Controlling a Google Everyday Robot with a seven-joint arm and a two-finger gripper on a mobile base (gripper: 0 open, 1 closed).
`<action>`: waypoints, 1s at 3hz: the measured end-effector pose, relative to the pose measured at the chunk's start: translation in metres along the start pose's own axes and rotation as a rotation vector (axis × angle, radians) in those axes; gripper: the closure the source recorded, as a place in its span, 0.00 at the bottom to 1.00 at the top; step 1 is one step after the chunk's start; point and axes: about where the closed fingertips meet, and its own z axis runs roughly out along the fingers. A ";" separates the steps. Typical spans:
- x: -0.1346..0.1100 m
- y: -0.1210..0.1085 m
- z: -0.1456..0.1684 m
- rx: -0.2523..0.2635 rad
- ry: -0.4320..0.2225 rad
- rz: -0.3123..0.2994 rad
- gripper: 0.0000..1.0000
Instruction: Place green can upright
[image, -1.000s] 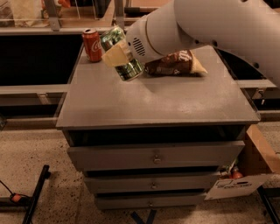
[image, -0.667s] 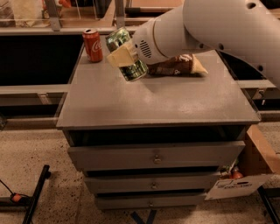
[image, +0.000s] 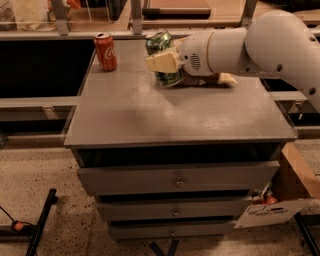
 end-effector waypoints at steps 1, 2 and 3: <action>-0.013 0.022 -0.011 0.049 0.117 -0.028 1.00; -0.018 0.023 -0.006 0.057 0.130 -0.101 1.00; -0.020 0.018 0.001 0.114 0.145 -0.059 1.00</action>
Offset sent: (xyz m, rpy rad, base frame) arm 0.0094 -0.0221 -0.0071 0.0802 -0.0629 0.0519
